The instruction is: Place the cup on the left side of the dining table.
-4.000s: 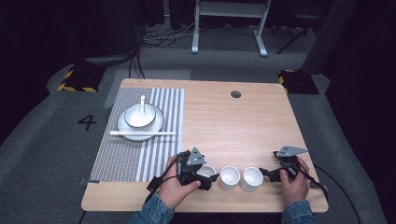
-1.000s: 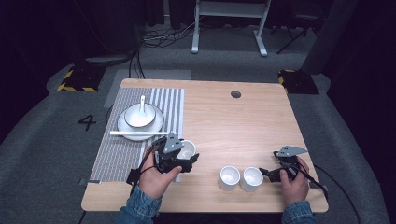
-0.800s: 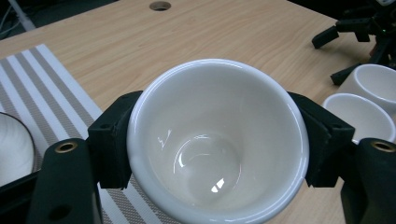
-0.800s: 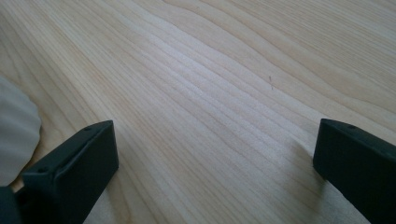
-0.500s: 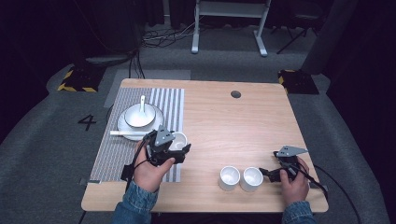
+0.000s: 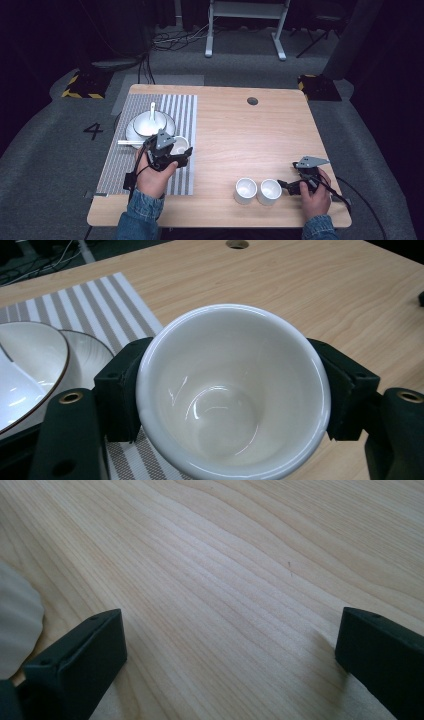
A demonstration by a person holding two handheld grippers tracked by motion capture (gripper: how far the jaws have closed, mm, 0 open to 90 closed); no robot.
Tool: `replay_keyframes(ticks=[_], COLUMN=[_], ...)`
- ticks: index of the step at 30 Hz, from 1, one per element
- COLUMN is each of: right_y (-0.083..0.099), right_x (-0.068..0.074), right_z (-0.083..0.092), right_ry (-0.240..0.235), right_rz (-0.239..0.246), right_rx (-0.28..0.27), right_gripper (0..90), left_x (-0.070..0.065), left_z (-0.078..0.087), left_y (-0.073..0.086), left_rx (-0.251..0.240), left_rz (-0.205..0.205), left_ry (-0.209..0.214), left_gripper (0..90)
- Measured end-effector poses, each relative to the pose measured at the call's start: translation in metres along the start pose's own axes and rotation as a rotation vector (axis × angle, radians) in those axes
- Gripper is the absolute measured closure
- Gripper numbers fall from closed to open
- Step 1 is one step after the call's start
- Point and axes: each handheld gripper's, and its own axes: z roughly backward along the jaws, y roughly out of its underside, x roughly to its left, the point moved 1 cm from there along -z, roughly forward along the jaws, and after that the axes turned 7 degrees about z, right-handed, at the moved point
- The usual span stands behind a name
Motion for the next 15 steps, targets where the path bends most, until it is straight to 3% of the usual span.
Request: replay_keyframes(ticks=[15], right_y=[0.000], right_x=[0.000], right_z=[0.000], right_ry=[-0.001], right_rz=[0.000], right_rx=[0.000], right_gripper=[0.1], left_x=[0.030], left_z=[-0.023], left_y=[0.016], left_rx=[0.090], left_rz=[0.063], left_ry=[-0.044], left_gripper=[26.8])
